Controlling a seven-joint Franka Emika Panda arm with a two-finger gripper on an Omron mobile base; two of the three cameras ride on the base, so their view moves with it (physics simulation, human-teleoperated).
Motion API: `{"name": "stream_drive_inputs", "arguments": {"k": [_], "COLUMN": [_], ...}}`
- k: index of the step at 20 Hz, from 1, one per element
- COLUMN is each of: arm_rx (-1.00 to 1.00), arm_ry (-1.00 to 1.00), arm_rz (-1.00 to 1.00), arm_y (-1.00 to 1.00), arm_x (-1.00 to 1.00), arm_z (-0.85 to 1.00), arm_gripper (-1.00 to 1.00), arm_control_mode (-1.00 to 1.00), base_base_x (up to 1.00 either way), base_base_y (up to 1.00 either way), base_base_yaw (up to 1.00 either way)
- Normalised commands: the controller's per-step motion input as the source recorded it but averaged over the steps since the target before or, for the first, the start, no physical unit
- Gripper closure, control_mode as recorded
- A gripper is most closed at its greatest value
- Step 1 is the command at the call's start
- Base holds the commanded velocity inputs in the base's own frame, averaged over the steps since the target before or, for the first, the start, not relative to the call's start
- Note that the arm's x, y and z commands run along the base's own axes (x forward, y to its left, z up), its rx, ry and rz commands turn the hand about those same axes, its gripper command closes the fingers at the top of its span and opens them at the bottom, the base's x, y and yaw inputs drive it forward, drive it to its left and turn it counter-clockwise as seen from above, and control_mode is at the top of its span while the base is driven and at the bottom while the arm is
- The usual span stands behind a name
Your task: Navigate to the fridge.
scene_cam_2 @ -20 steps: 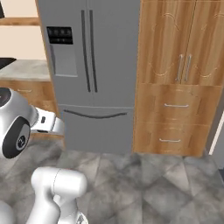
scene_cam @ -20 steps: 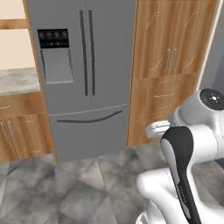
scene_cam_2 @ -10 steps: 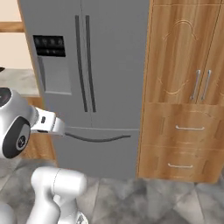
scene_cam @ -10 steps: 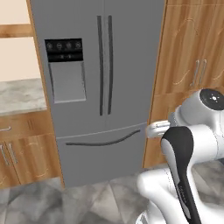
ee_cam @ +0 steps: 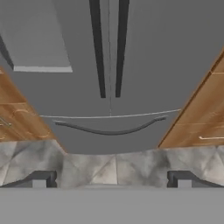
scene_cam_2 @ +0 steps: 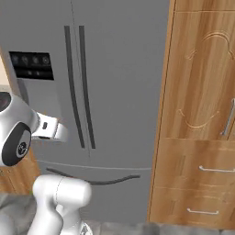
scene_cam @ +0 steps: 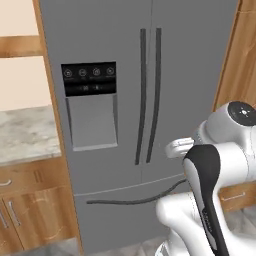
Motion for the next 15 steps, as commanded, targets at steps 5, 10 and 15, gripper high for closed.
{"name": "stream_drive_inputs", "arguments": {"k": [5,10,15], "arm_rx": [0.00,0.00,0.00], "arm_ry": [0.00,0.00,0.00], "arm_rz": [0.00,0.00,0.00], "arm_y": [0.00,0.00,0.00], "arm_x": [0.00,0.00,0.00], "arm_z": [0.00,0.00,0.00], "arm_gripper": [-1.00,-1.00,-1.00], "arm_control_mode": [1.00,1.00,1.00], "base_base_x": [1.00,1.00,1.00], "base_base_y": [0.05,0.00,0.00], "base_base_yaw": [0.01,0.02,0.21]}}
